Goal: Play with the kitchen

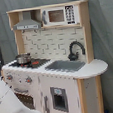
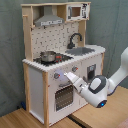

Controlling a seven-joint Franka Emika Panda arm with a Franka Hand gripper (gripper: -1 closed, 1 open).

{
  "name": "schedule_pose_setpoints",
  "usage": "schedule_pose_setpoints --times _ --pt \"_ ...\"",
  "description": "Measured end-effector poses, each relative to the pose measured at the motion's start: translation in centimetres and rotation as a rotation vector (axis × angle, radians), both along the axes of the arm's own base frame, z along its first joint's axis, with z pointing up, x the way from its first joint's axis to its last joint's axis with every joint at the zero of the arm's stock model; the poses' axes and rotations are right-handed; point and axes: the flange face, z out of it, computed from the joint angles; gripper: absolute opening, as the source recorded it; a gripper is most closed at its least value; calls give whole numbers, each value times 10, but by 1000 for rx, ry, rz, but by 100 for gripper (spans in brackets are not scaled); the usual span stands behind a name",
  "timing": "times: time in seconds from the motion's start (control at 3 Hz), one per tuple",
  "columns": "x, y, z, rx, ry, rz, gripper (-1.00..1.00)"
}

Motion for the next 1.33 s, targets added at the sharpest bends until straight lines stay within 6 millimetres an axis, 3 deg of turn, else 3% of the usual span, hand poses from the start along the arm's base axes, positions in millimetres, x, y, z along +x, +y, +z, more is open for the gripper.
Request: schedule_pose_setpoints --times 0.67,1.0,1.33 --pt "21 11 -14 104 32 81 100" --pt "23 22 -5 218 42 127 100" --pt "37 22 -1 299 50 154 100"
